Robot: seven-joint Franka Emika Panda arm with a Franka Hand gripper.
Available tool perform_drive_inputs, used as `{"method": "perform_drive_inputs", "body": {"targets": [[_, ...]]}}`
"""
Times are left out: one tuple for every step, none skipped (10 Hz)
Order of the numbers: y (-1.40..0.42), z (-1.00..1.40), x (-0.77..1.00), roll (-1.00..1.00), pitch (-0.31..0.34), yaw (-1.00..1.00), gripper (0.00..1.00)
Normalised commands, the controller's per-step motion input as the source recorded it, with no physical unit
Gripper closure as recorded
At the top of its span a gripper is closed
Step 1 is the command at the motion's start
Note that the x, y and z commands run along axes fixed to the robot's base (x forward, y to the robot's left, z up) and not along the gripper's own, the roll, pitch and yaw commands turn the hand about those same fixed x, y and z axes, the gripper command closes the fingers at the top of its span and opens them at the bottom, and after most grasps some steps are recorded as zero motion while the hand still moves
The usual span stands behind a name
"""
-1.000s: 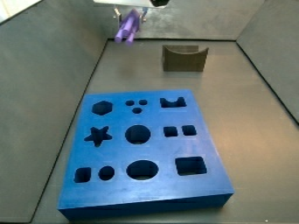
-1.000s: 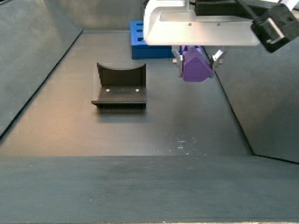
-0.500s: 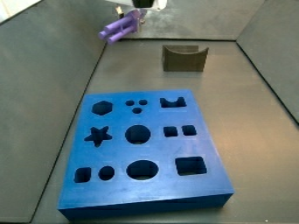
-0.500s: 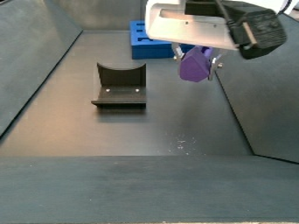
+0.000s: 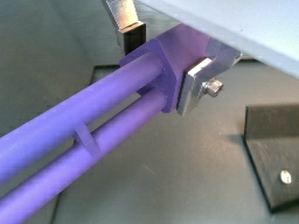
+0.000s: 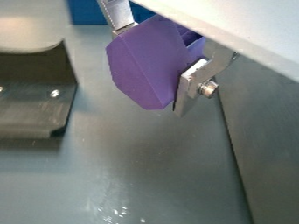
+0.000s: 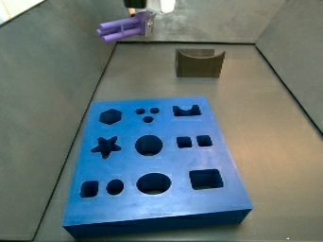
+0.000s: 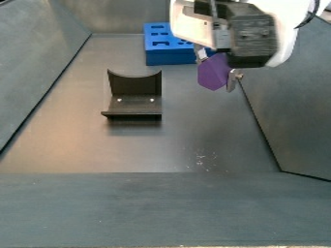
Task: Pick up the 3 prong object. Move up. Rotate the 3 prong object. Place the 3 prong object on the fixture. Regrasp the 3 prong object. Move to above the board. Insert the 3 prong object.
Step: Rotate the 3 prong object.
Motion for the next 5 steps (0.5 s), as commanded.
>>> {"method": "perform_drive_inputs", "body": {"targets": [[0.01, -0.02, 0.0, 0.0, -0.01, -1.0, 1.0], [0.01, -0.02, 0.0, 0.0, -0.01, -1.0, 1.0], [0.01, -0.02, 0.0, 0.0, -0.011, -1.0, 1.0], [0.01, -0.02, 0.0, 0.0, -0.011, -1.0, 1.0], [0.01, -0.02, 0.0, 0.0, -0.011, -1.0, 1.0]]}}
